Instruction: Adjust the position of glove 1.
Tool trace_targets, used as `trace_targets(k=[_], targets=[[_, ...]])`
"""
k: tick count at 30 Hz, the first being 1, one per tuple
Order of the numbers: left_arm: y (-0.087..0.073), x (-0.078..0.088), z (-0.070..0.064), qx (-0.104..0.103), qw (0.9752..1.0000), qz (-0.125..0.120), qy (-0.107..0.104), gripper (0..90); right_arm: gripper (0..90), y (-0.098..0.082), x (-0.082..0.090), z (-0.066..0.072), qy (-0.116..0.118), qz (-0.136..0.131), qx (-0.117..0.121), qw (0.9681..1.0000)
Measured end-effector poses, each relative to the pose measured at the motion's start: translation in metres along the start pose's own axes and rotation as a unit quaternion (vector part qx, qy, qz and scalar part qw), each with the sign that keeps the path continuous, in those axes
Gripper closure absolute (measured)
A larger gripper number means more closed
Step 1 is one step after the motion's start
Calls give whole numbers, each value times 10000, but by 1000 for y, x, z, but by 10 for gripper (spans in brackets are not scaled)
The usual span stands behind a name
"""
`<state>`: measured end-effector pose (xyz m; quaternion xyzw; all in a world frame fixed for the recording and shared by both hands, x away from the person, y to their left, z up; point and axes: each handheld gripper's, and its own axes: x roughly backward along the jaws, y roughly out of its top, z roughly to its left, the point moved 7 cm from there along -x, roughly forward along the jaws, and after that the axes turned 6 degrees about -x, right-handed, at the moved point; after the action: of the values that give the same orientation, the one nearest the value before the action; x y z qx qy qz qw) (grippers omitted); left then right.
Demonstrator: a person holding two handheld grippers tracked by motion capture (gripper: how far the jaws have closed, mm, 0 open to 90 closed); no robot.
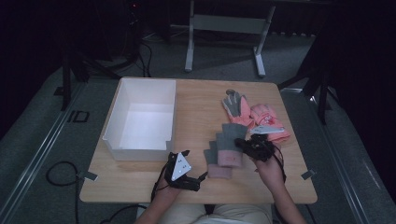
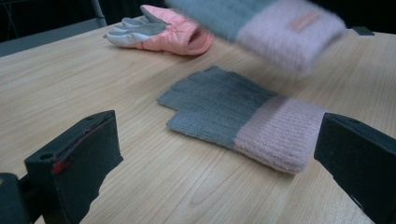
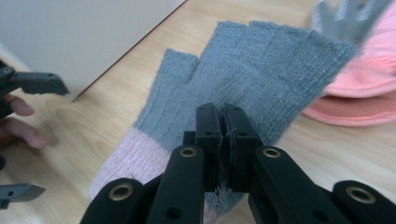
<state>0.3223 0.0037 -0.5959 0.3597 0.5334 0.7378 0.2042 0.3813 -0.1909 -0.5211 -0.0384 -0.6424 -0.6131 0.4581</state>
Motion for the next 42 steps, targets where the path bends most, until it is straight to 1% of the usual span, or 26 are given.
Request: trace_targets(k=[2,4,6,7,8,9,14,15,20,22,25,29,31,32,35,37,39,41,42], targets=[[0,0,0,16,10000,0,-14,0,860,-4,-8,6,64,100,26,9999],[0,0,1,25,10000,-3,-31,0,860,-8,-14,9,130,183,-44,9997],[0,0,1,31,10000,-5,-37,0,860,-11,-17,10,148,205,-67,9997],[0,0,1,27,10000,-1,-39,0,859,-16,-21,13,270,279,-168,9991],[0,0,0,24,10000,3,-43,0,859,-19,-23,14,310,301,-216,9988],[0,0,0,24,10000,6,-46,0,859,-21,-26,15,328,336,-205,9987],[0,0,0,17,10000,5,-57,0,859,-31,-36,17,268,523,-103,9982],[0,0,0,5,10000,15,-60,0,859,-32,-39,16,287,549,-134,9980],[0,0,0,4,10000,14,-79,0,858,-37,-46,13,251,674,-100,9974],[0,-1,-2,-66,10000,31,-56,0,856,-40,-50,12,215,741,-66,9970],[0,-1,-2,-133,9999,77,-35,0,853,-45,-55,10,223,828,-88,9963],[0,-1,-2,-111,9999,76,-60,0,849,-47,-56,9,239,842,-93,9961],[0,1,-3,-243,9997,-3,62,0,837,-49,-59,8,262,886,-62,9957],[0,1,-4,-273,9996,-16,44,0,829,-49,-59,7,269,899,-61,9956],[1,0,-6,-167,9996,-55,-223,0,802,-50,-61,6,277,910,-61,9955],[3,0,-6,-134,9992,-17,-377,0,769,-50,-60,6,295,920,-68,9953],[7,1,-7,-126,9989,-6,-455,0,733,-47,-56,5,233,886,-51,9958],[13,2,-9,-173,9986,-47,-501,0,721,-42,-49,3,181,790,-48,9967],[16,3,-9,-204,9983,-56,-549,0,709,-39,-46,1,126,722,-8,9973]])
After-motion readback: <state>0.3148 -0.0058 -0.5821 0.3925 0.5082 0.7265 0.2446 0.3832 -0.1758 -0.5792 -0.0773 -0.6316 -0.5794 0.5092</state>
